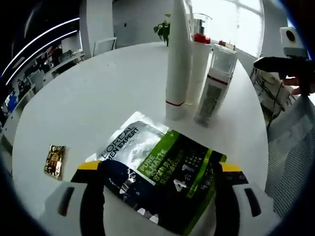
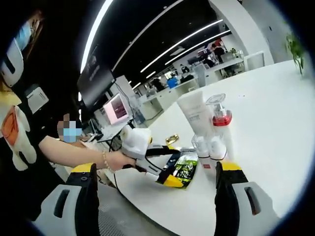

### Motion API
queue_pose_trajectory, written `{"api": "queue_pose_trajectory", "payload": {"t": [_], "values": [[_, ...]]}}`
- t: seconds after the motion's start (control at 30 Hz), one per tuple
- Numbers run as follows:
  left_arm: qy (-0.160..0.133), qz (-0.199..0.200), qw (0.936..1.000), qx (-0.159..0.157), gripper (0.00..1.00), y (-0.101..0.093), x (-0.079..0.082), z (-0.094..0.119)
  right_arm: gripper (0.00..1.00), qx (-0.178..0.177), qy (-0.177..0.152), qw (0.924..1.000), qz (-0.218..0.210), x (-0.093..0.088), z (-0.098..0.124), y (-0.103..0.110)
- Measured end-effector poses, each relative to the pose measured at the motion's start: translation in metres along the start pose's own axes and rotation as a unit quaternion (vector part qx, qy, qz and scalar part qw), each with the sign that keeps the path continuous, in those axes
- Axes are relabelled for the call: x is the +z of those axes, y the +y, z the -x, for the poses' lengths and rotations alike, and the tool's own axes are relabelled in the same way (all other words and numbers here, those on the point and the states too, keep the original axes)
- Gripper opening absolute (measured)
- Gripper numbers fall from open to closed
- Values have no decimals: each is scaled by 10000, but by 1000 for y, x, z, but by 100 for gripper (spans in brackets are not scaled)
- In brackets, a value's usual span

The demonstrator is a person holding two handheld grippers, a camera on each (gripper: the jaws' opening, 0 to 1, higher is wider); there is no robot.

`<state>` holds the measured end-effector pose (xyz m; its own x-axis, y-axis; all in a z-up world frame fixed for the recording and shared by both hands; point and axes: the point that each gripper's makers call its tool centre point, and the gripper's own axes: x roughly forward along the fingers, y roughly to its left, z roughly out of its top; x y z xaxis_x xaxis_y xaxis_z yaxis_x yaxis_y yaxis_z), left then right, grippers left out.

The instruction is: Arrange the skincare products in the storage area until every visible bottle or jar stands upright without overlapping.

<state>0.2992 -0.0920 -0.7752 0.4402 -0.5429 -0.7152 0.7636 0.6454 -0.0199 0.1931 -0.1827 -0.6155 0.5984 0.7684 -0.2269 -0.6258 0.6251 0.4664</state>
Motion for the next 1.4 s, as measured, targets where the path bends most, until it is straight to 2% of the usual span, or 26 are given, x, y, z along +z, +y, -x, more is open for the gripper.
{"api": "queue_pose_trajectory", "payload": {"t": [0.43,0.57,0.67,0.73,1.1,1.4], "values": [[-5,-10,10000,9,88,-4,1,0,100,14,-25,10000,1,1,0,1],[-114,45,9999,-34,81,-3,6,4,100,22,-30,10000,0,0,1,0],[-215,75,9997,-34,86,-4,9,6,100,35,-4,10000,15,0,0,1],[-229,66,9997,-44,85,-8,12,9,100,40,17,10000,31,-1,0,1],[-243,197,9995,74,91,-3,4,26,100,-110,120,9998,107,-6,0,-4],[-267,400,9985,258,94,1,-10,52,100,-337,183,9991,191,-9,2,-14]]}}
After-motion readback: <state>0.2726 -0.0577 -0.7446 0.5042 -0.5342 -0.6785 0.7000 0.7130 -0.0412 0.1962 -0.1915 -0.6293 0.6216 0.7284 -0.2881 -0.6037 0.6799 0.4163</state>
